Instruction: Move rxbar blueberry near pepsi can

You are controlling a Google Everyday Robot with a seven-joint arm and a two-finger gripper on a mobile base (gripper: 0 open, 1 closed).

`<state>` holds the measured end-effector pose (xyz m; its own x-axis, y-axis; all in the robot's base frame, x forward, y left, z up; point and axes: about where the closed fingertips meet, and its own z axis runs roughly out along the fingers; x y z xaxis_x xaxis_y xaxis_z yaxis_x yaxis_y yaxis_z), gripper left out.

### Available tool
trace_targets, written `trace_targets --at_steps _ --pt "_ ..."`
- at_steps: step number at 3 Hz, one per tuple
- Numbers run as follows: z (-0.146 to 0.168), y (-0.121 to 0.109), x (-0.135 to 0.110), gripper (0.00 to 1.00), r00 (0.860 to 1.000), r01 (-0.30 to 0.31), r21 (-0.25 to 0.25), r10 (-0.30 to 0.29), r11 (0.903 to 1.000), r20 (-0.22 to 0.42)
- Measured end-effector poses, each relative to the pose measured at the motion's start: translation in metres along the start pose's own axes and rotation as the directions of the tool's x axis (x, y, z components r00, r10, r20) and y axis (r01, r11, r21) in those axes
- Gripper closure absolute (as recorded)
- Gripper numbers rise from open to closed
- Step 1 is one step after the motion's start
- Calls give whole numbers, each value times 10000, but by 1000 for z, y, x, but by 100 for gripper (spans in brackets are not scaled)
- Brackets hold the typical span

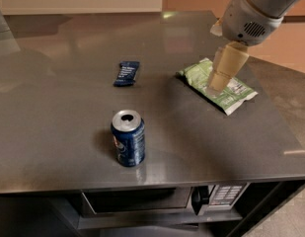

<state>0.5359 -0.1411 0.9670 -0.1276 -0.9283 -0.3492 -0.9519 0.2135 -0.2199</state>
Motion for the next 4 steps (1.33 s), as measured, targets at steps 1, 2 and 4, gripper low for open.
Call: trace_targets --at_steps 1,2,4 --pt "29 -28 -25 0 9995 118 -35 -117 9999 300" --pt "67 -52 -47 0 9986 43 -239 -31 9997 523" --pt "133 -83 -100 0 9933 -188 -819 279 9965 1117"
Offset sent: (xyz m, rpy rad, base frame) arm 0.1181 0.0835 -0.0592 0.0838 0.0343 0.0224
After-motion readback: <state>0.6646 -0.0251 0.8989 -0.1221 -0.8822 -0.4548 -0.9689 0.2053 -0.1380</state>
